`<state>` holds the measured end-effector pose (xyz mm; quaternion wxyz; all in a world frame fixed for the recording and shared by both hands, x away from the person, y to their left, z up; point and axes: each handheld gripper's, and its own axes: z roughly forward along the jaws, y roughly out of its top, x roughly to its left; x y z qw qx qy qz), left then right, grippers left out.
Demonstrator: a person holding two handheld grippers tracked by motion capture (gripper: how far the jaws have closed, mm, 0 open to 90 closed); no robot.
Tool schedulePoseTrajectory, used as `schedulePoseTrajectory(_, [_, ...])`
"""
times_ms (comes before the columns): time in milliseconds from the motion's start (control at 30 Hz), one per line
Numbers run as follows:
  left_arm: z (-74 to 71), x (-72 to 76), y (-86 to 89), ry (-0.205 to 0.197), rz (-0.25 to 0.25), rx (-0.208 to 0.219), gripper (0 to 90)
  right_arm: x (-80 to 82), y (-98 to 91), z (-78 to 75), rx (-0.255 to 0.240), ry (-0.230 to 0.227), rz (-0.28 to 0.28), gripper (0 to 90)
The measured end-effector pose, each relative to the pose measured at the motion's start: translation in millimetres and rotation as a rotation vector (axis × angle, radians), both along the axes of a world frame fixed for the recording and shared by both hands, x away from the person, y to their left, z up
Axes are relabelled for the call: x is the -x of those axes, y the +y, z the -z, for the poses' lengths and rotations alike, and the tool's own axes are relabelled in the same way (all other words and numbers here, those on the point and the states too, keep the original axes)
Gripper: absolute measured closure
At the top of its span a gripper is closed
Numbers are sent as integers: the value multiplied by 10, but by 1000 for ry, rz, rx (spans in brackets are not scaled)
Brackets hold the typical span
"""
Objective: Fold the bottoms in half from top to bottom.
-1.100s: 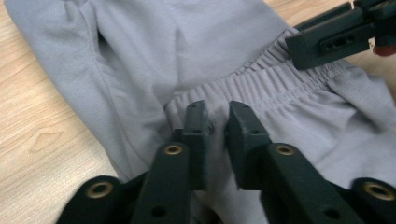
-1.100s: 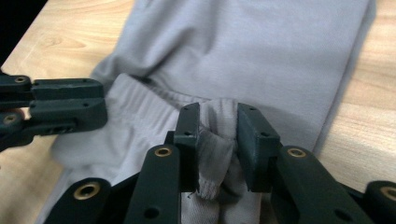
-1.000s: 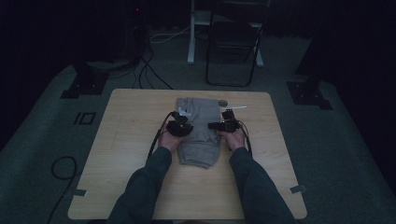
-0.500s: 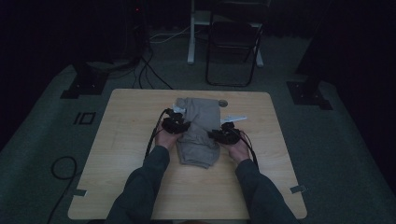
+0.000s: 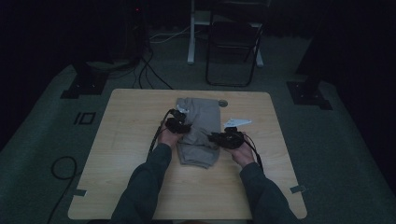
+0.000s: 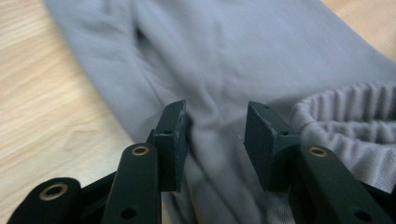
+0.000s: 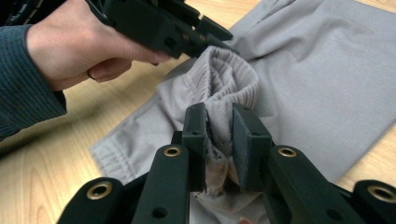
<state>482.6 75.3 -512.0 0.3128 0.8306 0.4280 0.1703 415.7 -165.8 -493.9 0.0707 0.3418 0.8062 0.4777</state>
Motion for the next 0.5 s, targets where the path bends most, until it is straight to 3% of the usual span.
schedulePoseTrajectory(67, [23, 69, -16, -12, 25, -18, 576, 19, -13, -5, 4, -1, -8, 760])
schedulePoseTrajectory(167, [58, 193, 5, -19, 53, -8, 575, 18, -41, -2, 5, 9, -4, 723])
schedulePoseTrajectory(267, [96, 301, 35, -24, 69, 3, 559, -18, -82, -1, -20, 26, 18, 683])
schedulePoseTrajectory(400, [145, 423, 27, -41, 98, -20, 538, -82, -149, -39, -84, 46, 45, 655])
schedulePoseTrajectory(500, [148, 470, 39, -48, 101, -20, 537, -139, -174, -79, -97, 43, 90, 632])
